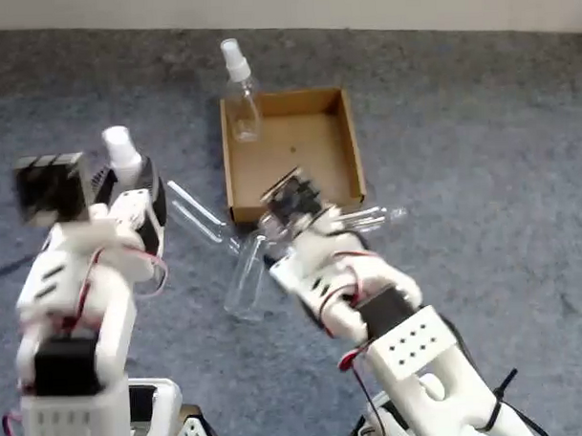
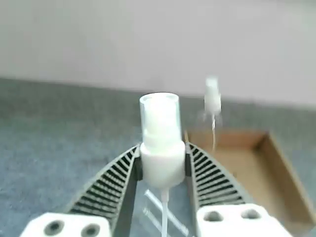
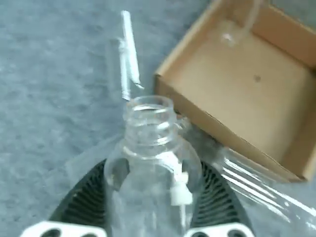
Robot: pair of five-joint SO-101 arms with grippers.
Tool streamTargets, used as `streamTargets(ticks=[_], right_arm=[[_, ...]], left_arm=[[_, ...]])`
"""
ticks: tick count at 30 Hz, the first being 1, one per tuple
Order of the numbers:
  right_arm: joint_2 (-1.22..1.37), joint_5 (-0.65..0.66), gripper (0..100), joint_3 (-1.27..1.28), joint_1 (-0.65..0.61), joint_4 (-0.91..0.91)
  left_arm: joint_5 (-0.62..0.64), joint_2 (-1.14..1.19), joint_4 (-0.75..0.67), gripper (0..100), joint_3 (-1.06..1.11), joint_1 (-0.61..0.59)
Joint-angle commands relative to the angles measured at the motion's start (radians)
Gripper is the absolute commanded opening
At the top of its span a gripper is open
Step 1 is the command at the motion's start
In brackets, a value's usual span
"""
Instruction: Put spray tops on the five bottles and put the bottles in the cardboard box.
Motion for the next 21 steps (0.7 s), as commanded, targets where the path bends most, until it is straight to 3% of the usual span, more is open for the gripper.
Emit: streamTargets(ticks=[1, 9, 12, 16, 21], right_arm=[[-0.031, -0.006, 0.3, -0.005, -0.084, -0.047], [-0.041, -0.008, 0.4, 0.033, -0.193, -0.084], [-0.033, -0.014, 0.4, 0.067, -0.220, -0.219], [-0.035, -0.014, 0.4, 0.186, -0.228, -0.410], [-0.033, -0.014, 0.4, 0.245, -0.228, -0.438]], left_arm=[[0.114, -0.096, -0.041, 0, -0.025, -0.007], [0.276, -0.242, -0.057, 1, 0.070, -0.028], [0.336, -0.300, -0.057, 1, 0.091, -0.035], [0.350, -0.383, -0.055, 5, 0.134, -0.035], [0.347, -0.452, -0.061, 7, 0.183, -0.028]])
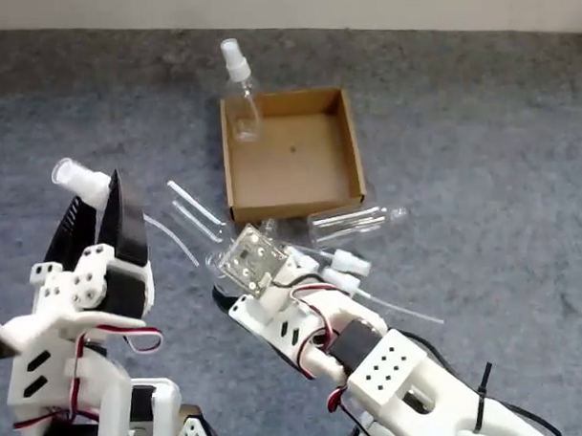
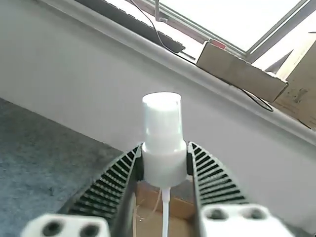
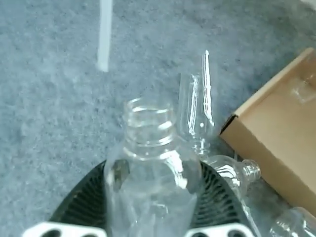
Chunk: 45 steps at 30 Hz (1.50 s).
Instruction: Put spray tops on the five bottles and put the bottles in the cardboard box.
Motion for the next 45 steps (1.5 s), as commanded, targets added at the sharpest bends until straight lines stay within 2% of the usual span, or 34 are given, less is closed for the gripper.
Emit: streamTargets(ticks=[1, 8, 15, 18, 23, 28, 34, 39, 45], right_arm=[[-0.028, -0.008, 0.4, -0.008, -0.012, -0.041], [-0.033, -0.008, 0.4, -0.008, -0.019, -0.041], [-0.033, -0.008, 0.4, -0.007, -0.047, -0.041], [-0.033, -0.008, 0.4, -0.005, -0.047, -0.041], [-0.033, -0.008, 0.4, -0.007, -0.045, -0.041], [-0.035, -0.009, 0.4, -0.012, -0.001, -0.041], [-0.194, -0.107, 0.4, -0.008, 0.059, -0.041], [-0.369, -0.109, 0.4, 0.027, 0.058, -0.019], [-0.450, -0.115, 0.4, 0.058, 0.061, 0.030]], left_arm=[[0.003, -0.033, -0.038, 6, 0.019, -0.012], [0.003, -0.042, -0.144, 1, 0.133, -0.012], [0.000, -0.036, -0.143, 1, 0.139, 0.079], [-0.057, -0.036, -0.143, 1, 0.142, 0.114], [-0.074, -0.044, -0.132, 1, 0.232, 0.136], [-0.078, -0.044, -0.129, 1, 0.277, 0.199], [-0.190, -0.036, -0.135, 1, 0.326, 0.305], [-0.304, -0.035, -0.175, 1, 0.363, 0.404], [-0.334, -0.035, -0.172, 1, 0.361, 0.446]])
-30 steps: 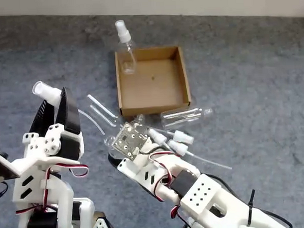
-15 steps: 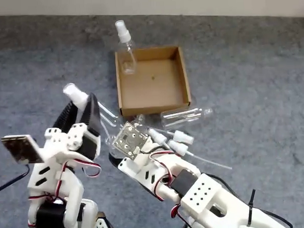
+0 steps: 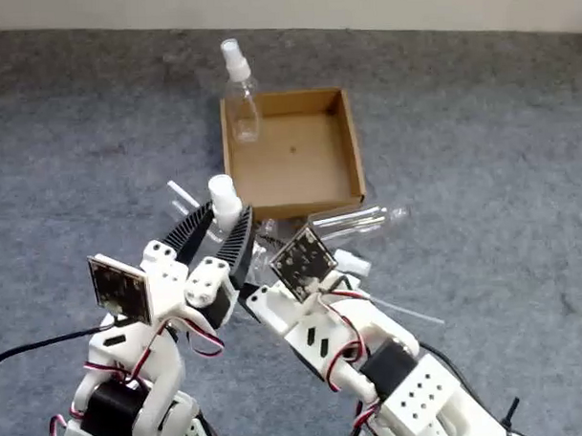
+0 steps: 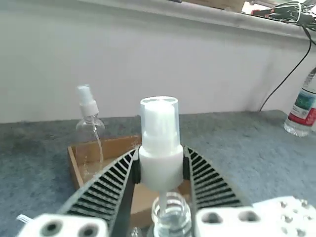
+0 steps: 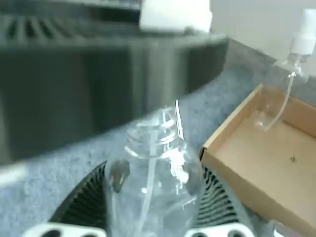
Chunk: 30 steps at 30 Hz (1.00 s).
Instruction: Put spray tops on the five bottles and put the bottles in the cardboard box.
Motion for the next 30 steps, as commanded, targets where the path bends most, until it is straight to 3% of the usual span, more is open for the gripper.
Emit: streamTargets(ticks=[1, 8, 14, 24, 30], right_arm=[[-0.077, -0.011, 0.4, -0.021, 0.008, -0.005], [-0.088, -0.066, 0.4, 0.030, 0.097, -0.010], [-0.088, -0.072, 0.4, 0.035, 0.099, -0.010], [-0.087, -0.074, 0.4, 0.038, 0.097, -0.010], [-0.087, -0.074, 0.4, 0.039, 0.097, -0.007]], left_arm=[[-0.017, 0.005, -0.014, 2, -0.005, 0.021], [-0.018, 0.002, -0.006, 14, -0.031, 0.015], [-0.018, -0.004, 0.068, 13, -0.107, 0.015], [-0.018, -0.004, 0.075, 14, -0.145, -0.022], [-0.086, 0.004, 0.077, 21, -0.143, -0.022]])
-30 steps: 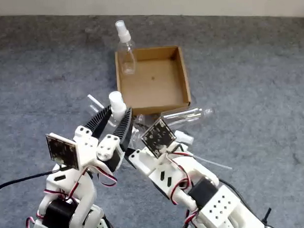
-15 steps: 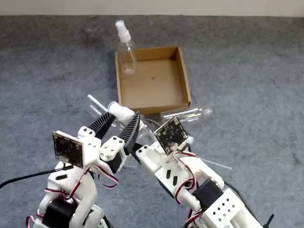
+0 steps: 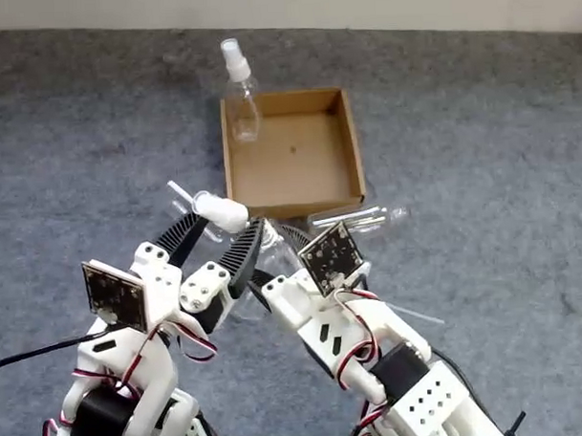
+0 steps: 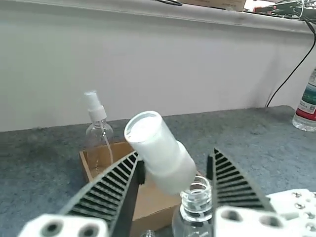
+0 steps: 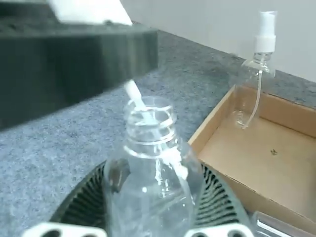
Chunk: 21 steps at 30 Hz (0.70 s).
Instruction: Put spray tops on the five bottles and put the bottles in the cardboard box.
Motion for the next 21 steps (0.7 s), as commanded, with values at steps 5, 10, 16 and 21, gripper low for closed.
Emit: streamTargets(ticks=[5, 10, 16, 21], right_arm=[[-0.019, -0.006, 0.4, 0.058, 0.012, -0.010], [-0.019, 0.020, 0.4, 0.073, -0.054, -0.010], [-0.024, 0.058, 0.4, 0.073, -0.096, -0.010], [-0.024, 0.058, 0.4, 0.073, -0.094, -0.010]], left_arm=[[-0.025, -0.004, -0.003, 21, -0.048, -0.016], [-0.029, 0.004, -0.003, 21, -0.044, -0.010], [-0.034, -0.005, -0.003, 21, -0.048, -0.120], [0.060, -0.005, 0.002, 21, -0.077, -0.315]])
